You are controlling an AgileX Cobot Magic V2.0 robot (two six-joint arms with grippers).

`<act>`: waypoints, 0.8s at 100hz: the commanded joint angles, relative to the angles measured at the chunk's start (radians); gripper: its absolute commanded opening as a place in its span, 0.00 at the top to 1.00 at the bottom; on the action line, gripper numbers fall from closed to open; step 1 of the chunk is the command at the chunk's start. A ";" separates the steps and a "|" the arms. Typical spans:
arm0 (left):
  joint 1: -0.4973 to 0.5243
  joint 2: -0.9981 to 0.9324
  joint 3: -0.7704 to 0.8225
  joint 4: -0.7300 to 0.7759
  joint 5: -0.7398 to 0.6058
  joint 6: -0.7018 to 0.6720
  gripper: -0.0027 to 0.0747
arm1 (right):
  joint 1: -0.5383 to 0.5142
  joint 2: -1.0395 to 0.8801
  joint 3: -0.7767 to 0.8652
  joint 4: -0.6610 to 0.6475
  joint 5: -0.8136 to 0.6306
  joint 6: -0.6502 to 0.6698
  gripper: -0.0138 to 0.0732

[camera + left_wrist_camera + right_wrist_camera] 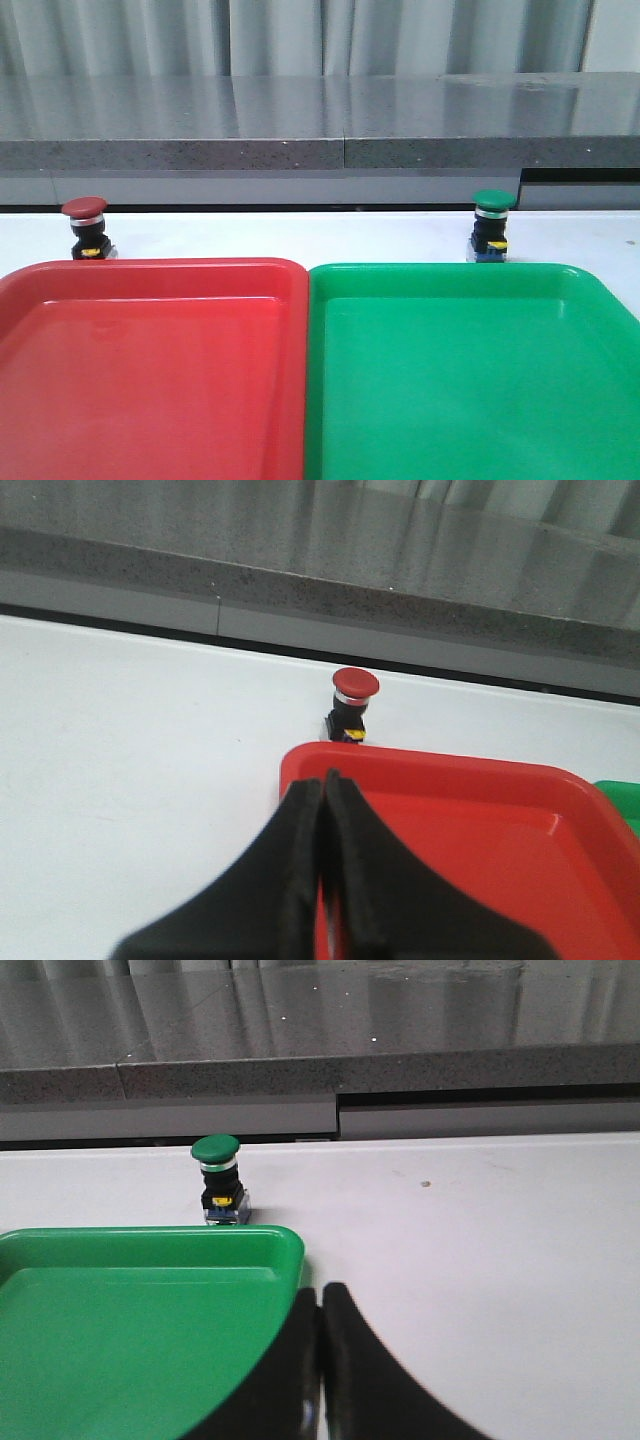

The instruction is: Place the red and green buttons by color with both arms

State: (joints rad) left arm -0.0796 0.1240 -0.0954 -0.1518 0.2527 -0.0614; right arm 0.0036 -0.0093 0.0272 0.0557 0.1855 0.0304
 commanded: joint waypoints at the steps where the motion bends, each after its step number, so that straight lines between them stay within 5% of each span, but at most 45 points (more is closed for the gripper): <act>1: 0.002 0.079 -0.093 -0.047 -0.006 -0.011 0.99 | -0.007 -0.022 -0.014 -0.008 -0.073 0.000 0.92; 38: 0.002 0.356 -0.494 -0.042 0.402 -0.002 0.99 | -0.007 -0.022 -0.014 -0.008 -0.073 0.000 0.92; 80: 0.002 0.395 -0.567 -0.042 0.531 -0.002 0.99 | -0.007 -0.022 -0.014 -0.008 -0.073 0.000 0.92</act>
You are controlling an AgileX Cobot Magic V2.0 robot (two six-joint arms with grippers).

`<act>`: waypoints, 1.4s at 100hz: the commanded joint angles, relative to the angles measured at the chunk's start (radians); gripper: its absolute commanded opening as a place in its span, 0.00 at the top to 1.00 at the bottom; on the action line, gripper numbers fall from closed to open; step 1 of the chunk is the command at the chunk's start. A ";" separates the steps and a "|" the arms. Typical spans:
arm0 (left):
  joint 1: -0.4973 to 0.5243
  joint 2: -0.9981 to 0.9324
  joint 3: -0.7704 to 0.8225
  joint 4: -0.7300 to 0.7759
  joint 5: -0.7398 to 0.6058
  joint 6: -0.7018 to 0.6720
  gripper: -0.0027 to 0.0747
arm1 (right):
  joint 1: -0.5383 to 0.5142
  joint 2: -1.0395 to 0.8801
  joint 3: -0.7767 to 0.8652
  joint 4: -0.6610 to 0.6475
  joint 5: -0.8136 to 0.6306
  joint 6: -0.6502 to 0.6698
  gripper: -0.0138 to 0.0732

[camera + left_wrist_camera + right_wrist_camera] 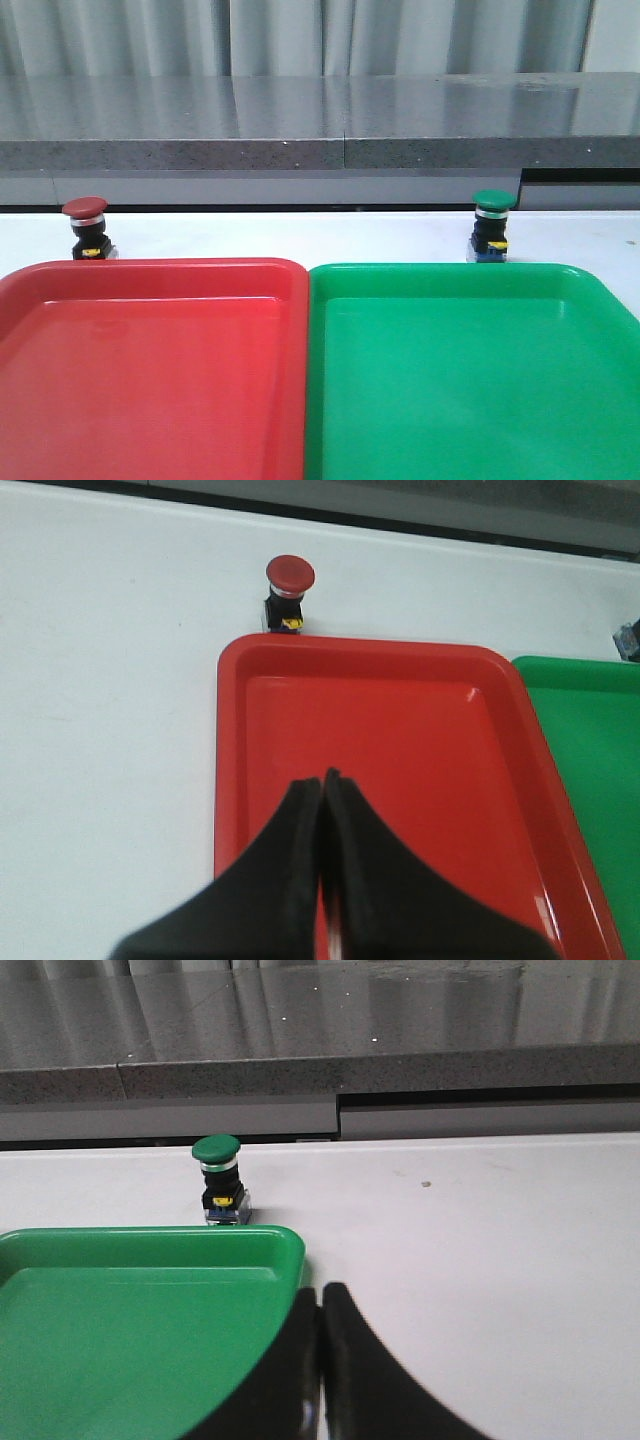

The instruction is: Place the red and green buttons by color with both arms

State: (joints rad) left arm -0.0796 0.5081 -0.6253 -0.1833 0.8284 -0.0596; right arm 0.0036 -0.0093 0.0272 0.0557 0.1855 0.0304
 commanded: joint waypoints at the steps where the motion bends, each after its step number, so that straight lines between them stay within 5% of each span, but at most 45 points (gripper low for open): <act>1: 0.002 0.011 -0.037 -0.011 -0.045 -0.004 0.99 | -0.007 -0.022 -0.014 -0.008 -0.073 0.000 0.92; 37: 0.002 0.011 -0.037 -0.011 -0.036 -0.004 0.95 | -0.007 -0.022 -0.014 -0.008 -0.073 0.000 0.92; 70: 0.002 0.011 -0.037 -0.011 -0.029 -0.004 0.29 | -0.007 -0.022 -0.014 -0.008 -0.073 0.000 0.92; 110: 0.002 0.020 -0.052 -0.045 -0.020 -0.004 0.29 | -0.007 -0.022 -0.014 -0.008 -0.073 0.000 0.92; 140: 0.002 0.215 -0.177 -0.063 0.019 -0.001 0.30 | -0.007 -0.022 -0.014 -0.008 -0.073 0.000 0.92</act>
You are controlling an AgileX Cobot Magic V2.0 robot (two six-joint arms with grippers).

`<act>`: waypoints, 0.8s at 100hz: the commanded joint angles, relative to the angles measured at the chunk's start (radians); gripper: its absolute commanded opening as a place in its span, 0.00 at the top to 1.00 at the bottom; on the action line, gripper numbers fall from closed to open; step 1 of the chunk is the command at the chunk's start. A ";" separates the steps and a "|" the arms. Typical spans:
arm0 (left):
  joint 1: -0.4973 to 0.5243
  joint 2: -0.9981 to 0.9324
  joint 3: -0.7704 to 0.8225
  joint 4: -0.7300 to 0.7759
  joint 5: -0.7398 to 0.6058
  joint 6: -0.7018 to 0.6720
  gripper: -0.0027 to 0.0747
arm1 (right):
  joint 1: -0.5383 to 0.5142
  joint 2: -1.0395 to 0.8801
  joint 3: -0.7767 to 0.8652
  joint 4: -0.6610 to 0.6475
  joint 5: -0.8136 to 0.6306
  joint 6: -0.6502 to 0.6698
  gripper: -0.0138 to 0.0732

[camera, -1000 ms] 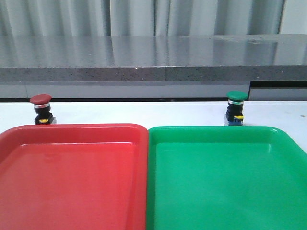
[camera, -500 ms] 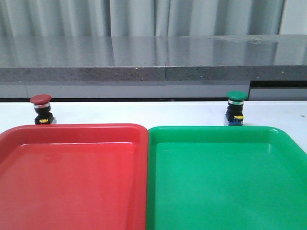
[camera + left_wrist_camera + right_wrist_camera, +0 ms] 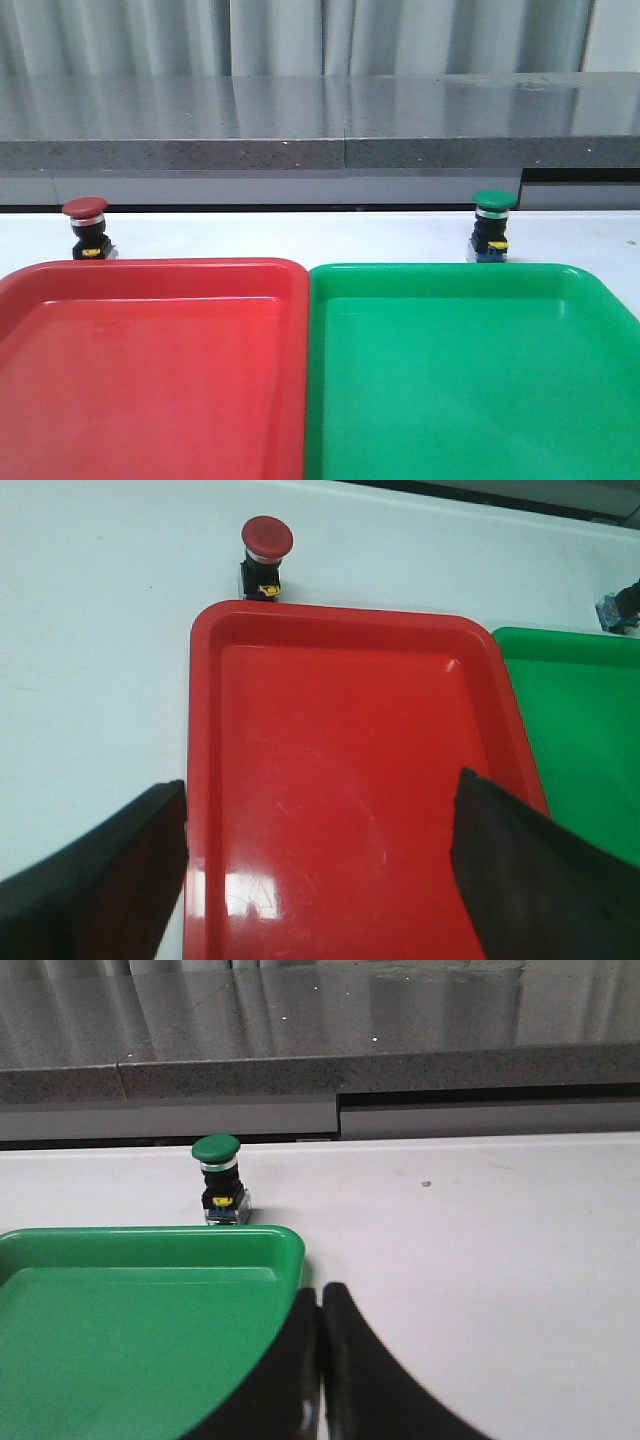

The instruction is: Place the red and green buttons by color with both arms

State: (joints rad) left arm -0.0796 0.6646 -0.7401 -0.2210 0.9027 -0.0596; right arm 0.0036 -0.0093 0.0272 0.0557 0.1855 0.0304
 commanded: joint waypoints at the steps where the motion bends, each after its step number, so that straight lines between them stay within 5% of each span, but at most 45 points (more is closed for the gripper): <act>1: 0.002 0.070 -0.068 -0.026 -0.055 -0.001 0.30 | -0.007 -0.022 -0.014 -0.008 -0.073 0.000 0.92; 80: -0.042 0.735 -0.392 -0.015 -0.248 0.102 0.32 | -0.007 -0.022 -0.014 -0.008 -0.073 0.000 0.92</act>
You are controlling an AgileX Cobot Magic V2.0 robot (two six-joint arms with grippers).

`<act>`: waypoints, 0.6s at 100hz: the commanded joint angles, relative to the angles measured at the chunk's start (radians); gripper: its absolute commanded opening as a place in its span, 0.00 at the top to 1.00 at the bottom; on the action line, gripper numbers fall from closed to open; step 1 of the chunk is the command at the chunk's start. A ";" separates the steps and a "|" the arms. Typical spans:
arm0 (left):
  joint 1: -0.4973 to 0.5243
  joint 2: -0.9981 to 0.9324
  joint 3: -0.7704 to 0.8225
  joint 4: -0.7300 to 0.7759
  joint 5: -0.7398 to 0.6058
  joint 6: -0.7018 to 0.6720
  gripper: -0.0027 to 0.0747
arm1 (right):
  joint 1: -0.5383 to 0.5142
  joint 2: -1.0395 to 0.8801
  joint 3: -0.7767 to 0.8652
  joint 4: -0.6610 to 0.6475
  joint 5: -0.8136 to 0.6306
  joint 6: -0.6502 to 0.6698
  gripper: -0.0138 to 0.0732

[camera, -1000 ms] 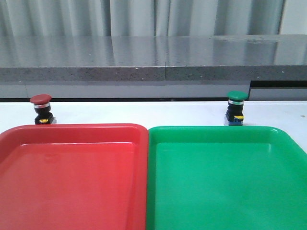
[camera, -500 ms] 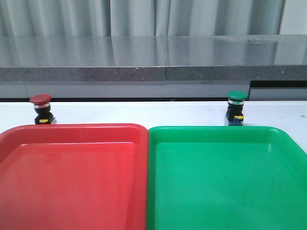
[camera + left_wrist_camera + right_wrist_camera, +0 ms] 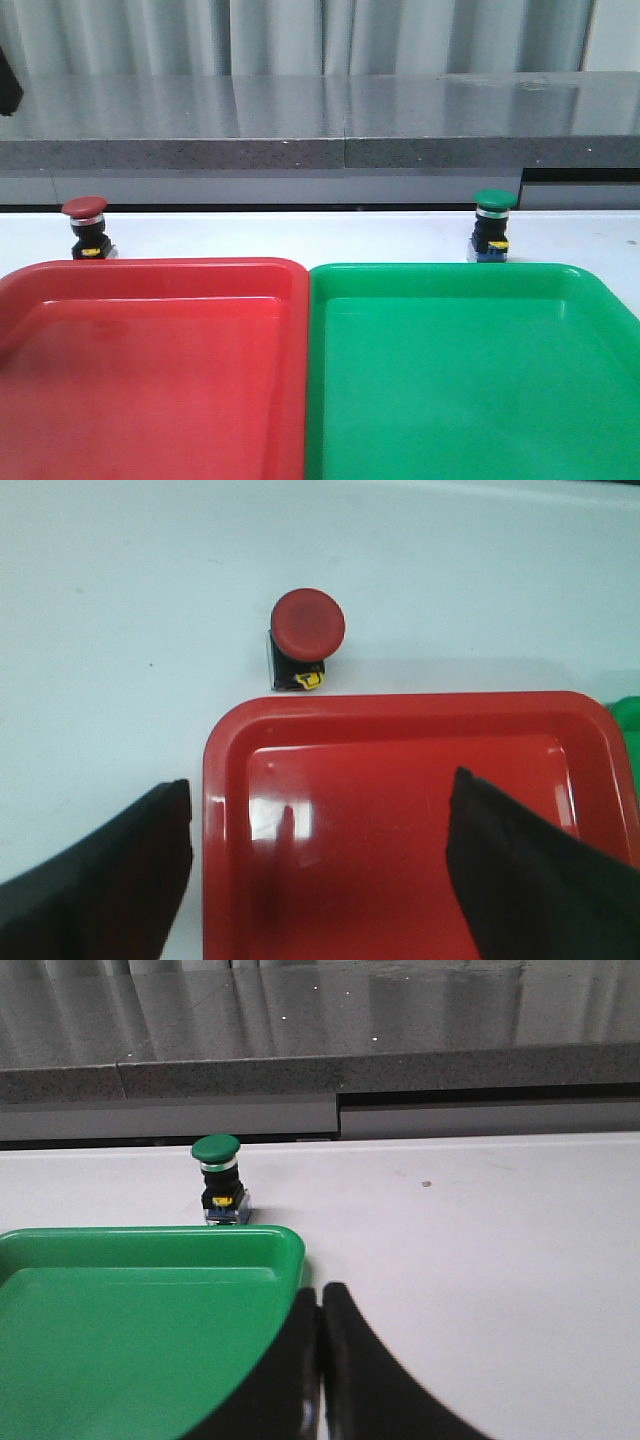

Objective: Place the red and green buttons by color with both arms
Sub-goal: 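Lower the open left gripper over the red-capped button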

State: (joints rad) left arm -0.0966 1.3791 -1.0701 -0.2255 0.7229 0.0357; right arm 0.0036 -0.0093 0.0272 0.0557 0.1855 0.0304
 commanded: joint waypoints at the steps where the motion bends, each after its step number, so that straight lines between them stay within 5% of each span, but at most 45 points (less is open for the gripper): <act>1: -0.027 0.031 -0.069 -0.008 -0.070 0.007 0.32 | -0.007 -0.022 -0.014 -0.008 -0.073 0.000 0.92; 60: -0.045 0.427 -0.345 0.036 -0.088 0.011 0.32 | -0.007 -0.022 -0.014 -0.008 -0.073 0.000 0.92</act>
State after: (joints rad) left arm -0.1348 1.8134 -1.3653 -0.1824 0.6683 0.0455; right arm 0.0036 -0.0093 0.0272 0.0557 0.1855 0.0304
